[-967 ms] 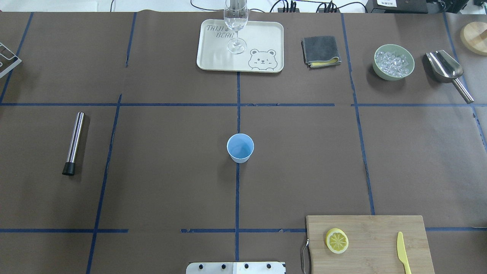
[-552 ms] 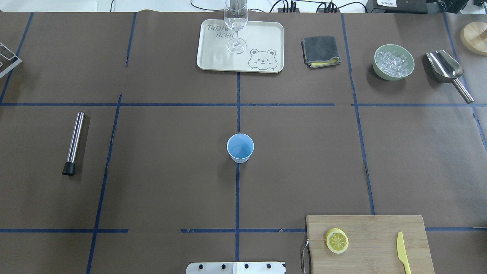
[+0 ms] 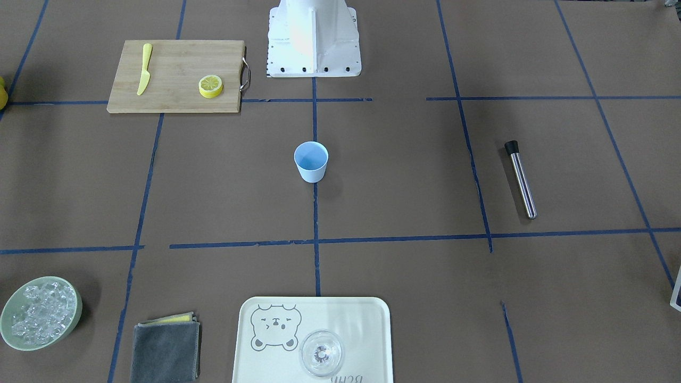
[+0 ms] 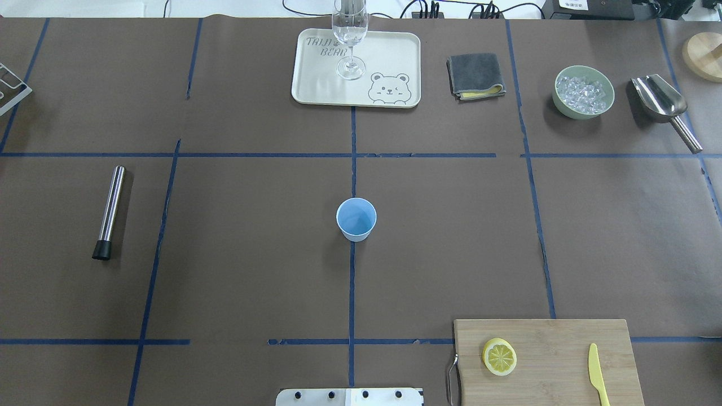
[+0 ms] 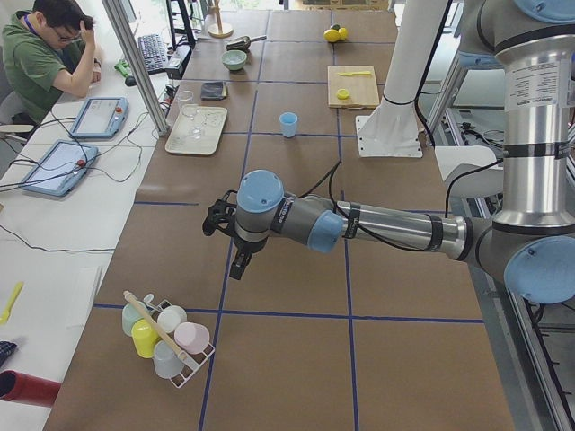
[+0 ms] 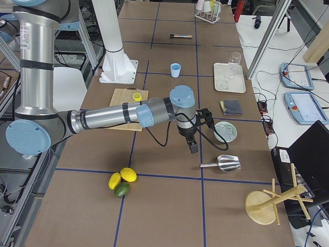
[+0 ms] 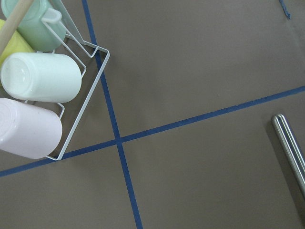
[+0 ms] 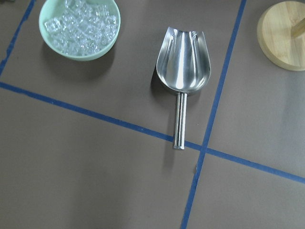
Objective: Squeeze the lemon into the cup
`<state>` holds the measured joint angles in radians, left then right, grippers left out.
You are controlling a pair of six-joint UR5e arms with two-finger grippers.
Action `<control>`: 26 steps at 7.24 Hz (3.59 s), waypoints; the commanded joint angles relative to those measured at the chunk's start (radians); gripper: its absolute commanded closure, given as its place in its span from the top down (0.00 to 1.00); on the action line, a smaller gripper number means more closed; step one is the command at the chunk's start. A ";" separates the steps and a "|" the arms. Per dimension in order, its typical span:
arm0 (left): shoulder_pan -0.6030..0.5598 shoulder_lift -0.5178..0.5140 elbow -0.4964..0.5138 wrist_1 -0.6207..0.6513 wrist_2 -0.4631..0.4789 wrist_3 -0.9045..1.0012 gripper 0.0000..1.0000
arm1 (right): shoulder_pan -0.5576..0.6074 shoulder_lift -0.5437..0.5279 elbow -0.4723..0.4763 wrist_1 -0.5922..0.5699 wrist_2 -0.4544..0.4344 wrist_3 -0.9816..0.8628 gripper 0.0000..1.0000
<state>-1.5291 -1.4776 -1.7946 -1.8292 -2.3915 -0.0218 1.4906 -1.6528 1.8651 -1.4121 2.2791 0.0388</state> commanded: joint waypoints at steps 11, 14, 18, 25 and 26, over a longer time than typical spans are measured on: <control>0.007 -0.015 -0.008 -0.036 -0.003 0.000 1.00 | -1.131 -0.186 0.405 0.259 -0.752 1.253 0.98; 0.007 -0.021 -0.011 -0.036 -0.003 0.000 1.00 | -1.380 -0.174 0.407 0.237 -0.949 1.405 0.99; 0.009 -0.021 -0.009 -0.057 -0.005 0.000 1.00 | -1.510 -0.048 0.399 0.085 -1.032 1.501 0.99; 0.009 -0.020 -0.011 -0.058 -0.003 0.000 1.00 | -1.544 0.005 0.309 0.082 -1.041 1.503 0.98; 0.009 -0.020 -0.011 -0.059 -0.003 0.000 1.00 | -1.546 0.005 0.304 0.082 -1.041 1.503 0.97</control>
<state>-1.5202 -1.4974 -1.8053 -1.8872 -2.3950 -0.0215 -0.0528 -1.6482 2.1760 -1.3294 1.2389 1.5416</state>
